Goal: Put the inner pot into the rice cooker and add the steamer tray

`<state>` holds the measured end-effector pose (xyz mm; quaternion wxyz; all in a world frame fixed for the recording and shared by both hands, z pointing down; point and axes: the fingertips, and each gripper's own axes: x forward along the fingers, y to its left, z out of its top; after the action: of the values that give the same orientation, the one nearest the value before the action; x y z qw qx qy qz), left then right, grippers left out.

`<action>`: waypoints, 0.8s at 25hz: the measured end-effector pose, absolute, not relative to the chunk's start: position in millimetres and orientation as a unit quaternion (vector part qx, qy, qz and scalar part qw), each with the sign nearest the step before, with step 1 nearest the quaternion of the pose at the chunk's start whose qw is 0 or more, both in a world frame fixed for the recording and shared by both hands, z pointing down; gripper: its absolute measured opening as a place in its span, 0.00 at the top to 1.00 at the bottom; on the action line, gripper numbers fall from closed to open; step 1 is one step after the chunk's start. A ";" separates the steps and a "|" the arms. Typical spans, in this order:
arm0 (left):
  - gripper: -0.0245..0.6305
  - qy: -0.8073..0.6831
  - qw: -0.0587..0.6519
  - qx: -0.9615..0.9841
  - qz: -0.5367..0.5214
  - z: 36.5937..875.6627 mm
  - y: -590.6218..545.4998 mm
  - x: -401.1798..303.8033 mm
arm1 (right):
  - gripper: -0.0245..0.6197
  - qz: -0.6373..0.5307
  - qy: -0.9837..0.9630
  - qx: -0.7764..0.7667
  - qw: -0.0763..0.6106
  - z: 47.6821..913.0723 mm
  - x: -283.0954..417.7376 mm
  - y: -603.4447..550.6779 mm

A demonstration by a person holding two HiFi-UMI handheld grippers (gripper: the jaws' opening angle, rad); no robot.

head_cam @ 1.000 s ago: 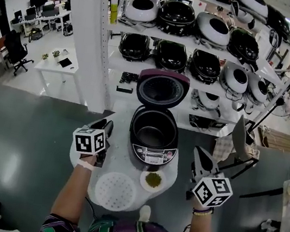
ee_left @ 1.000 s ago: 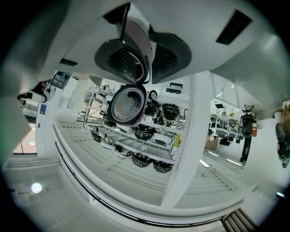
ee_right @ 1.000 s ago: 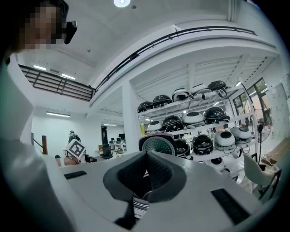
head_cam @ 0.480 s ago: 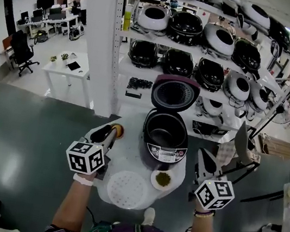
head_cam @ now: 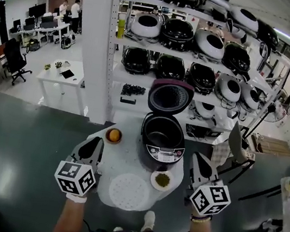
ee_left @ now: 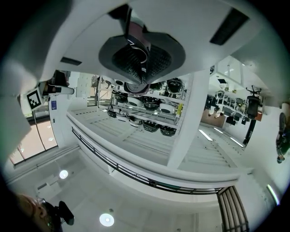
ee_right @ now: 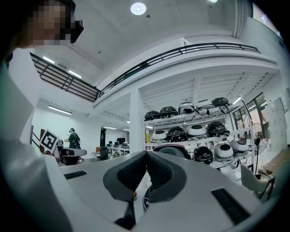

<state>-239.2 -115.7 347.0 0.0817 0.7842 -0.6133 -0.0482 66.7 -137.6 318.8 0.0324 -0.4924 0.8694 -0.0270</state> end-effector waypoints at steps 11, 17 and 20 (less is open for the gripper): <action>0.93 -0.597 0.062 0.797 -0.067 339.8 -91.9 -243.5 | 0.66 -0.022 0.882 -0.470 0.018 325.2 39.5 -114.6; 0.93 -0.596 0.051 0.800 -0.047 352.3 -84.2 -240.5 | 0.14 0.002 0.889 -0.458 -0.010 339.4 14.3 -109.3; 0.93 -0.588 0.053 0.806 -0.042 357.7 -78.2 -236.8 | 0.07 -0.005 0.894 -0.447 -0.021 351.2 5.1 -105.5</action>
<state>-236.8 -78.2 357.7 0.0527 0.8059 -0.5882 -0.0424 5.1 -105.5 351.2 -0.0209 -0.4470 0.8943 -0.0052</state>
